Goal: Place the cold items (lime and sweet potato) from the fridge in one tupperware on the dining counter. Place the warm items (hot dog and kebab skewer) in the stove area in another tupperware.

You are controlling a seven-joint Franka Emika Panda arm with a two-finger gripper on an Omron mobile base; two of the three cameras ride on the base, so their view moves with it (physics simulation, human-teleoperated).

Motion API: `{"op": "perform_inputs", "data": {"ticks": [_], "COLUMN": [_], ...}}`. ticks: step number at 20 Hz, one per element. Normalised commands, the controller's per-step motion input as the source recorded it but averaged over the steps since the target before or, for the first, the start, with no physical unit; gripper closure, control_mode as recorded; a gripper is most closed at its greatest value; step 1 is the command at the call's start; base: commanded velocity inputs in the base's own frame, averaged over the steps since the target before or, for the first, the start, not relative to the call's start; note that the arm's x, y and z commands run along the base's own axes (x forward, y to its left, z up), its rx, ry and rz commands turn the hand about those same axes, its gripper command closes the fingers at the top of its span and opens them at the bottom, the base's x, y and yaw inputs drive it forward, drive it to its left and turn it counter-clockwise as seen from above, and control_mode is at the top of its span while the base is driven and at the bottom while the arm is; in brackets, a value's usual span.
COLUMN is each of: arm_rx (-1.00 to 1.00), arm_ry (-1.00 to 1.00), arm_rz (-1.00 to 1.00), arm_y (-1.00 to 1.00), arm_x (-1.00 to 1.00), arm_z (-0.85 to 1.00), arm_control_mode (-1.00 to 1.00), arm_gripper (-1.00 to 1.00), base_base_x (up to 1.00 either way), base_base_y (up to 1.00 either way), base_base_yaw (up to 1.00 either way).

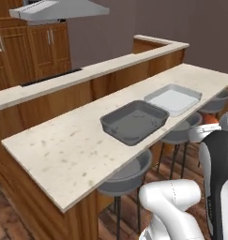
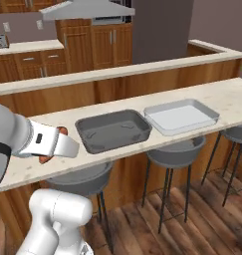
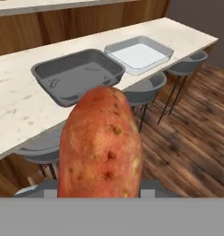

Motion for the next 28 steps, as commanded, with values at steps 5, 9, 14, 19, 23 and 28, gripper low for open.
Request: {"op": "perform_inputs", "data": {"ticks": [5, 9, 14, 19, 23, 28], "arm_rx": [0.0, 0.0, 0.0, 0.0, 0.0, 0.0], "arm_ry": [0.0, 0.0, 0.0, 0.0, 0.0, 0.0], "arm_rz": [0.0, 0.0, 0.0, 0.0, 0.0, 0.0], "arm_y": [0.0, 0.0, 0.0, 0.0, 0.0, 0.0], "arm_x": [0.0, 0.0, 0.0, 0.0, 0.0, 0.0], "arm_z": [0.0, 0.0, 0.0, 0.0, 0.0, 0.0], "arm_control_mode": [1.0, 1.0, 1.0, 1.0, 1.0, 1.0], "arm_gripper": [1.0, 1.0, 1.0, 1.0, 1.0, 1.0], "base_base_x": [0.27, 0.35, 0.32, 0.24, 0.37, 0.63], "base_base_y": [-1.0, -0.99, -0.97, -0.97, -0.9, -0.62], "base_base_yaw": [0.27, 0.34, 0.41, 0.42, 0.43, 0.37]}}
